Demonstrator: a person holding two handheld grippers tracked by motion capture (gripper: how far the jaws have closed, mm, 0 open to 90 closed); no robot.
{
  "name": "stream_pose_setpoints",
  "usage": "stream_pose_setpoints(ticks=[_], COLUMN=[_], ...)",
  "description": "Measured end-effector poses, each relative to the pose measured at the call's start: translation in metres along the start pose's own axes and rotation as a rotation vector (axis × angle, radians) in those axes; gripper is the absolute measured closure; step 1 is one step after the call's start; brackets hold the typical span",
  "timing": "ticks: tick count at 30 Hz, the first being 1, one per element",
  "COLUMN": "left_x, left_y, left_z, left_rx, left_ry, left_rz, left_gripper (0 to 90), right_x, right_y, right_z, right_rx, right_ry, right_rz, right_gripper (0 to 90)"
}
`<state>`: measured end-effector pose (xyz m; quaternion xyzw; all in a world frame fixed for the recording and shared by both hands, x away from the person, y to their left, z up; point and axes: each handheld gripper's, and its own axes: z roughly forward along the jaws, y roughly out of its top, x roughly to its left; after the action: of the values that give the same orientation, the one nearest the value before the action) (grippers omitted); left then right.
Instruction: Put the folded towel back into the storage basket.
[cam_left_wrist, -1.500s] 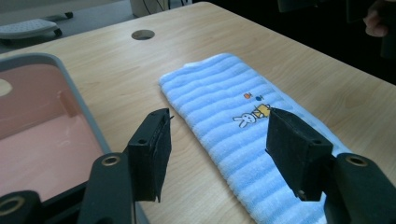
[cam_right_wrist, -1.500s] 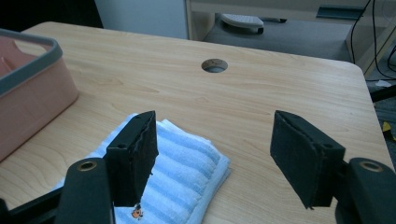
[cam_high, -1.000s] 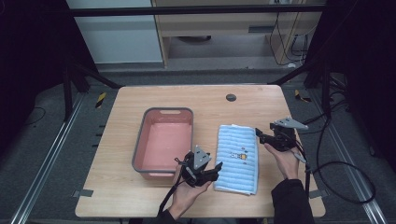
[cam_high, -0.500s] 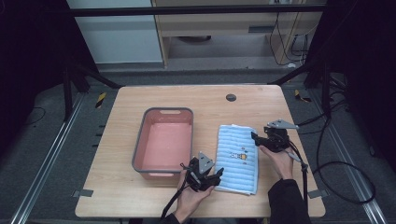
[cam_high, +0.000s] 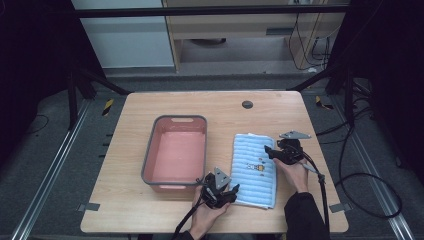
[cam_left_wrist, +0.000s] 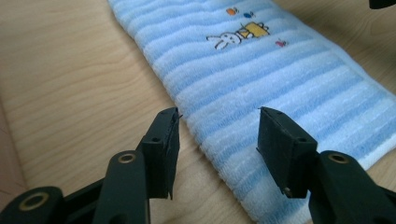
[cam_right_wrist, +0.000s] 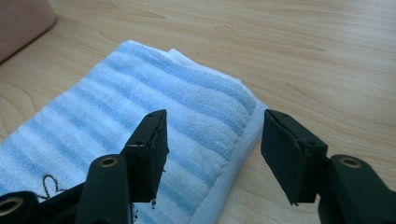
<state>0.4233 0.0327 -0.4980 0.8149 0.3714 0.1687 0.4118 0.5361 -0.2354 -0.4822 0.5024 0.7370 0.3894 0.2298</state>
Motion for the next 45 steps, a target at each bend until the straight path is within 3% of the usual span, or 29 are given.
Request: stream_pose_setpoints(ticks=[5,13,19,22,29,34,45], left_x=[-0.003,-0.005,-0.003,-0.003,-0.006,-0.005,-0.005], left_y=[-0.004,-0.005,-0.005,-0.006,-0.006,-0.006,-0.005], left_z=[0.005,0.008,0.009,0.009,0.010,0.010,0.005], left_rx=[0.004,0.023,0.030,0.030,0.030,0.022,-0.005], left_ry=[0.002,0.021,-0.005,-0.015,-0.030,-0.062,-0.062], left_rz=[-0.001,-0.007,-0.043,-0.050,-0.056,-0.100,-0.090], left_gripper=[49.2,49.6,53.1,55.3,69.3,77.5,85.0], right_x=[-0.005,-0.002,-0.003,-0.003,-0.002,-0.002,0.000], right_y=[-0.007,-0.011,-0.012,-0.013,-0.014,-0.014,-0.010], right_z=[0.005,0.014,0.015,0.016,0.017,0.017,0.012], right_rx=[0.031,0.063,0.078,0.086,0.089,0.089,0.074], right_ry=[-0.016,0.001,0.009,0.022,0.049,0.083,0.098], right_rz=[0.031,0.027,0.031,0.056,0.088,0.120,0.101], right_gripper=[44.2,50.1,51.8,53.4,65.0,74.9,78.7])
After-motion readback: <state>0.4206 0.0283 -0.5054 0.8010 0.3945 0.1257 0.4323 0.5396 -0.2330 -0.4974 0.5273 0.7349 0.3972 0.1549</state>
